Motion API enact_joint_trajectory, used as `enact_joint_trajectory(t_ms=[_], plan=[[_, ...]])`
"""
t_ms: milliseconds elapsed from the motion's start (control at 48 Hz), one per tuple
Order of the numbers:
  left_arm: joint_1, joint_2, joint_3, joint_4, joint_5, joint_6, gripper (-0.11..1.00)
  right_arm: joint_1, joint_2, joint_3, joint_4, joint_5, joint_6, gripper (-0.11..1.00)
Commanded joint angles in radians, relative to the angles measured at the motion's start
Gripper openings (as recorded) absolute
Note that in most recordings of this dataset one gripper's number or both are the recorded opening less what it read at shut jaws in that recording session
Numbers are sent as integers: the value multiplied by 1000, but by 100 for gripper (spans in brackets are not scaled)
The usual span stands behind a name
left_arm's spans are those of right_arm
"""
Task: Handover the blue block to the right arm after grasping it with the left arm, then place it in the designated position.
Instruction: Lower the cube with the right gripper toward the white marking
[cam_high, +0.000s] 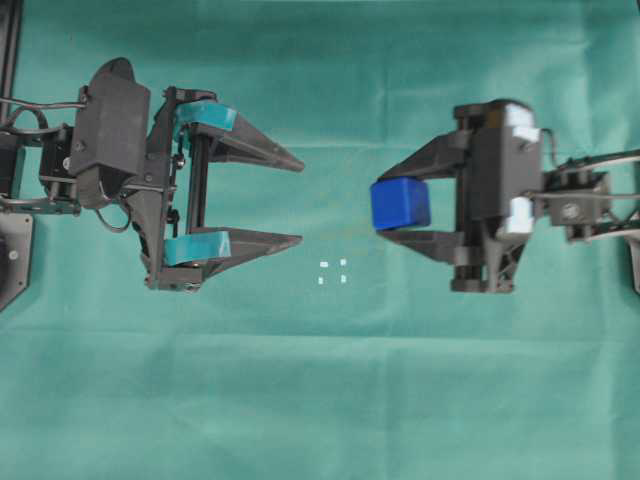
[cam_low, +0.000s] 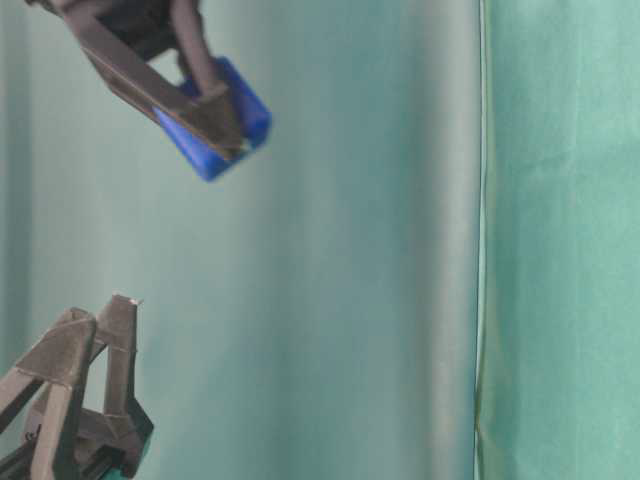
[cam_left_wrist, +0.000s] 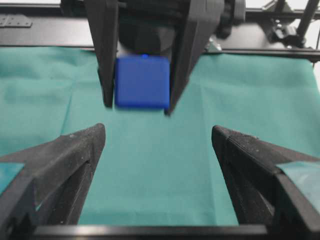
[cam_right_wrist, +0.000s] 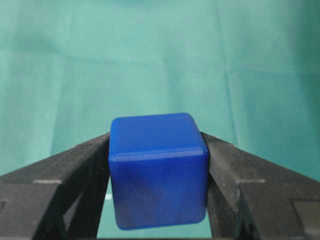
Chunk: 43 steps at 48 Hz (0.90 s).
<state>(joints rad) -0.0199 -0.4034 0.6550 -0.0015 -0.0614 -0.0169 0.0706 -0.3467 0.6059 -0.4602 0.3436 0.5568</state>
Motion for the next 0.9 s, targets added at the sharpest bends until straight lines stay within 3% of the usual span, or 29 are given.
enact_joint_trajectory(t_ms=[0,292,583,875], plan=[[3,-6,-28,2,-5,-2,100,2,23,-18,3,-18,3,56],[2,-6,-28,2,3,-3,100,-8,149,-18,3,-81,3,56],[2,-5,-28,0,3,-3,100,-41,302,-9,8,-221,74,56],[3,-6,-28,2,3,-3,100,-60,419,-11,17,-357,83,56]])
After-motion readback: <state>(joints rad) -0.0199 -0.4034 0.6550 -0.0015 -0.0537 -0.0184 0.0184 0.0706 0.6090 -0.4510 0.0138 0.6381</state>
